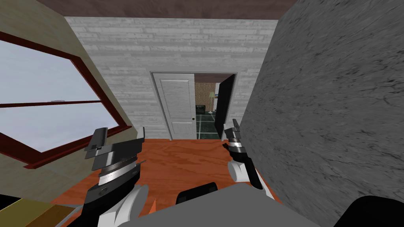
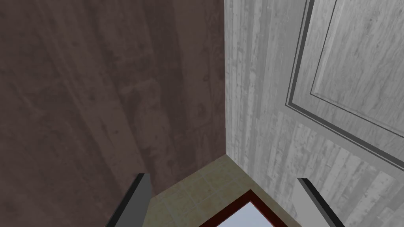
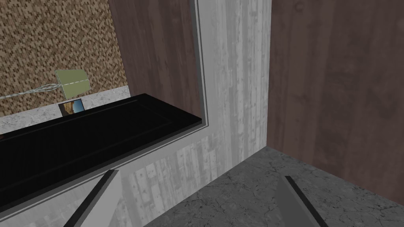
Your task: Push the door open
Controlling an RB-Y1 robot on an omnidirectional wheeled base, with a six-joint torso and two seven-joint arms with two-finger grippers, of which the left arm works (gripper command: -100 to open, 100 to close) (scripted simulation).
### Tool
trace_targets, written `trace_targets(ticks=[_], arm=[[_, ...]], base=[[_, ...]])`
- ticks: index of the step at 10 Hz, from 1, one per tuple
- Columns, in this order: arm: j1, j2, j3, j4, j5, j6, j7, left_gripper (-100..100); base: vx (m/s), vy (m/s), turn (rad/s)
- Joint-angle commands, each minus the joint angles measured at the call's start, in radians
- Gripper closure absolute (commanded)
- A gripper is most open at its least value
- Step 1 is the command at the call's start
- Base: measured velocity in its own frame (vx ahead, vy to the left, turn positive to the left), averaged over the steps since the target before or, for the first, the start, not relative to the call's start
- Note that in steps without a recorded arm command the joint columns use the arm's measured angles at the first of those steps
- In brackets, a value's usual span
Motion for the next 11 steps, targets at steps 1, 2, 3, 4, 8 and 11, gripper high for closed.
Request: trace_targets(ticks=[1, 2, 3, 4, 8, 11], arm=[[-0.01, 0.011, 0.0, 0.03, 0.011, -0.005, 0.018, -100], [-0.019, 0.019, -0.001, 0.055, 0.021, -0.01, 0.032, -100], [-0.024, 0.023, -0.001, 0.067, 0.025, -0.012, 0.04, -100], [-0.034, 0.032, -0.001, 0.096, 0.036, -0.017, 0.057, -100], [-0.06, 0.051, -0.002, 0.17, 0.064, -0.03, 0.101, -100], [-0.084, 0.066, -0.003, 0.238, 0.09, -0.042, 0.141, -100]], base=[[0.132, 0.019, -0.078], [0.085, 0.012, -0.14], [0.069, 0.004, -0.074], [0.082, 0.009, -0.087], [0.073, 0.01, -0.085], [0.091, 0.022, -0.089]])
